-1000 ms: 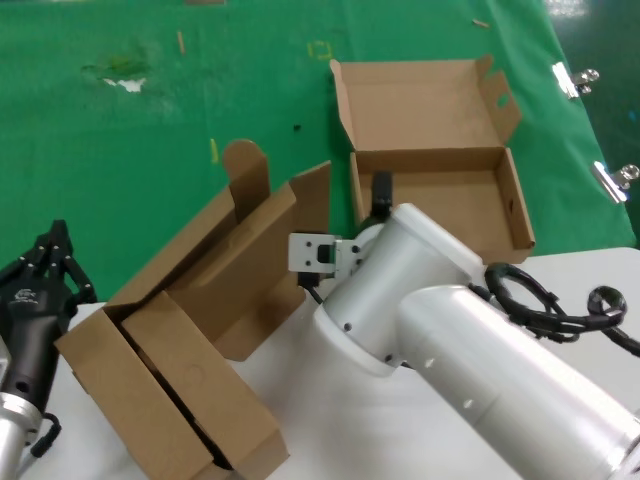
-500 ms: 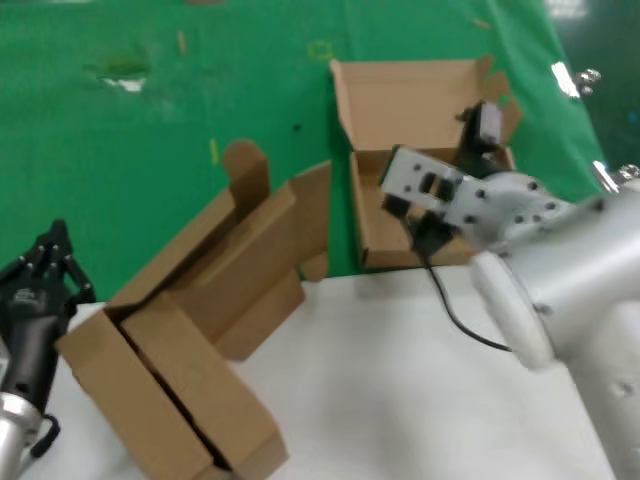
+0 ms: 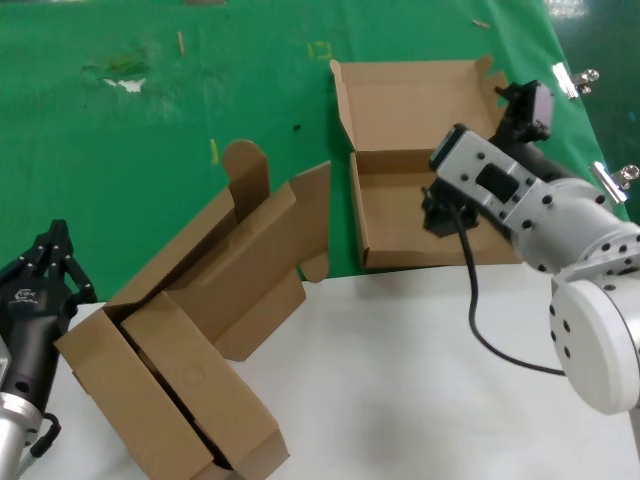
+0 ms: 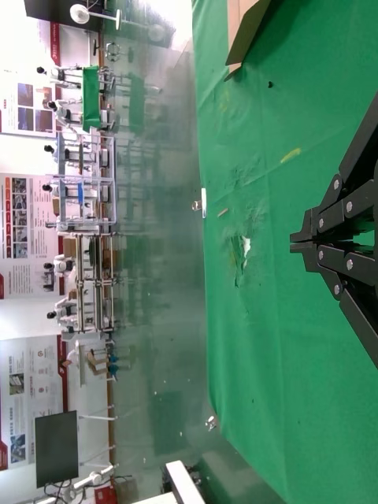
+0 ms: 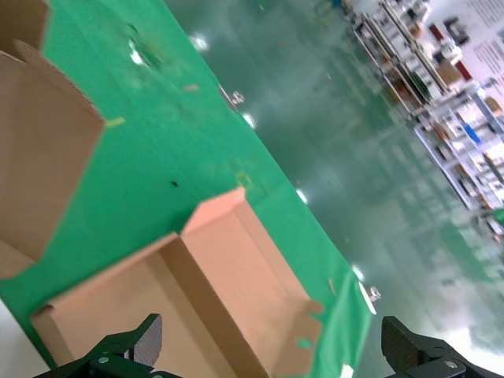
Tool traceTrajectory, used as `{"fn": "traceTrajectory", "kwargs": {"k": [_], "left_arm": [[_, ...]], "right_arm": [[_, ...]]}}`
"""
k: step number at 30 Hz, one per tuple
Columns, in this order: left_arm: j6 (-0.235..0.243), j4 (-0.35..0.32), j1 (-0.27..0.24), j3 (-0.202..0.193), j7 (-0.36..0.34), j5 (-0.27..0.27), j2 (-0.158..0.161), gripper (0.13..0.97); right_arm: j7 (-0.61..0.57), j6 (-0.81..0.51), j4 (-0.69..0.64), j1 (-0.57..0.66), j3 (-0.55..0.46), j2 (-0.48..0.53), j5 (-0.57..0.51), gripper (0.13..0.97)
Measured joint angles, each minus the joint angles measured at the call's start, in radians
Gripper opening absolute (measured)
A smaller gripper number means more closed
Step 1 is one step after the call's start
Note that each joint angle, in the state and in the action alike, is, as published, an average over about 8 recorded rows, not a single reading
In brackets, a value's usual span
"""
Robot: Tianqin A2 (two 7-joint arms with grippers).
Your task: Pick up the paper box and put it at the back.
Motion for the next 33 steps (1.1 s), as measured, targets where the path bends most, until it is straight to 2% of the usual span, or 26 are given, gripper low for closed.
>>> {"fn": "traceTrajectory", "kwargs": {"k": [7,16,24,28,33], "left_arm": [[0.0,0.0,0.0,0.0,0.0,0.0,0.0,0.163],[0.0,0.0,0.0,0.0,0.0,0.0,0.0,0.252],[0.0,0.0,0.0,0.0,0.0,0.0,0.0,0.407],[0.0,0.0,0.0,0.0,0.0,0.0,0.0,0.407],[0.0,0.0,0.0,0.0,0.0,0.0,0.0,0.541]], "right_arm": [[-0.074,0.096,-0.033,-0.037,0.013,0.015,0.163,0.966],[-0.176,0.23,-0.077,-0.09,0.032,0.035,0.389,0.966],[-0.267,0.35,-0.117,-0.137,0.048,0.053,0.591,0.966],[-0.313,0.41,-0.137,-0.161,0.057,0.062,0.694,0.966],[-0.369,0.484,-0.161,-0.19,0.067,0.073,0.819,0.966]]}}
